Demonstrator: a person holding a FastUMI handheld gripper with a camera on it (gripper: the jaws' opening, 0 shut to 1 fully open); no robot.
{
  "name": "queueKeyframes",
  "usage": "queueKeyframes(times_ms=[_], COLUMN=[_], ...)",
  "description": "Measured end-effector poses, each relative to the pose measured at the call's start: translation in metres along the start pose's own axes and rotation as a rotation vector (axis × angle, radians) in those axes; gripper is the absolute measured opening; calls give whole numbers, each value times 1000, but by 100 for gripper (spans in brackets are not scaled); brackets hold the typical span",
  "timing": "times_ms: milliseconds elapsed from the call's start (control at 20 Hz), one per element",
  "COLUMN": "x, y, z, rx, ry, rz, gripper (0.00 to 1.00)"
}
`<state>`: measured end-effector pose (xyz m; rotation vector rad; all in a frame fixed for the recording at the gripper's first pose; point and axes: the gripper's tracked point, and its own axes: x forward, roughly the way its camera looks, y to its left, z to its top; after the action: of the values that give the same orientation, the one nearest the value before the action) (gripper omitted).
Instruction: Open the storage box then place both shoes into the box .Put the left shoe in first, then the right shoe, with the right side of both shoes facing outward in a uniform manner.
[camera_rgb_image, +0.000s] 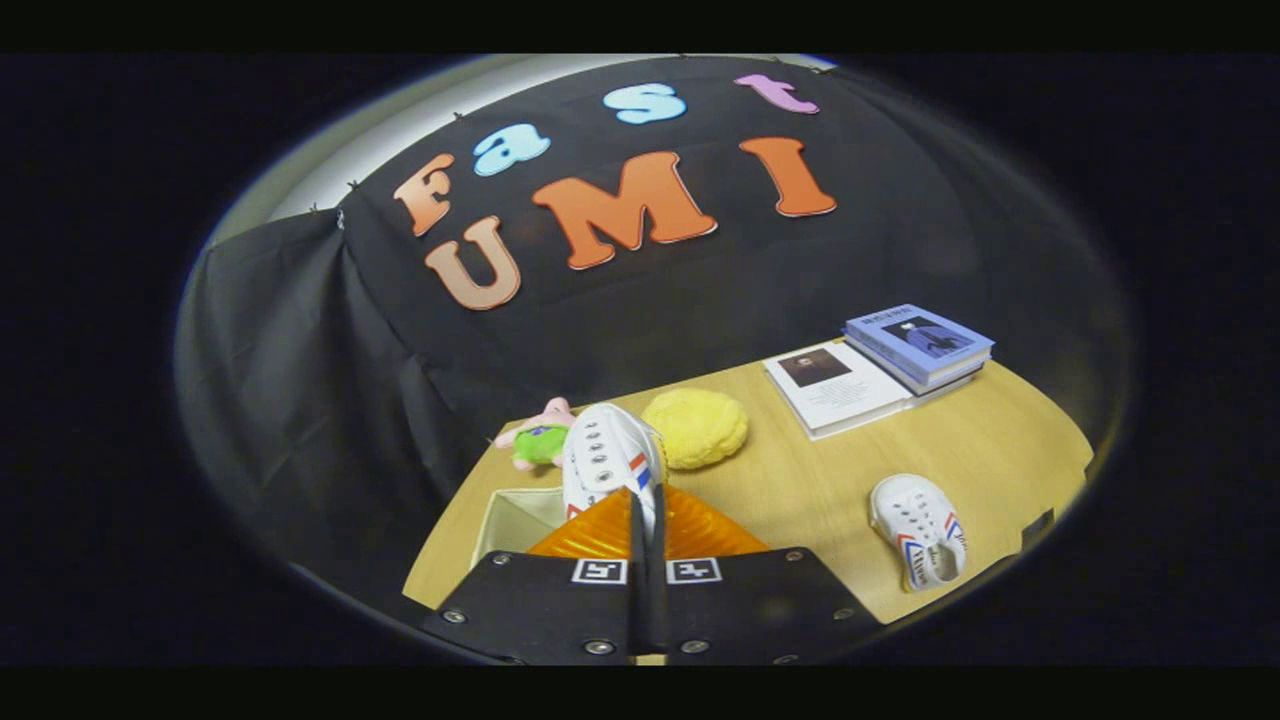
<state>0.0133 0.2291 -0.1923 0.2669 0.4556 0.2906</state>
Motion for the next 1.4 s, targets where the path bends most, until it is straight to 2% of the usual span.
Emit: queueKeyframes(times_ms=[350,600,900,1000,1050,1150,1300,1400], x=[15,26,18,13,10,10,9,8], y=[57,79,83,88,79,74,60,49], z=[-41,-63,-100,-109,-110,-102,-84,-70], rx=[31,7,-7,-41,-63,-80,-91,-110], ry=[76,82,132,178,182,161,129,100], rz=[91,107,82,107,82,83,65,47], gripper=[0,0,0,5,15,38,98,98])
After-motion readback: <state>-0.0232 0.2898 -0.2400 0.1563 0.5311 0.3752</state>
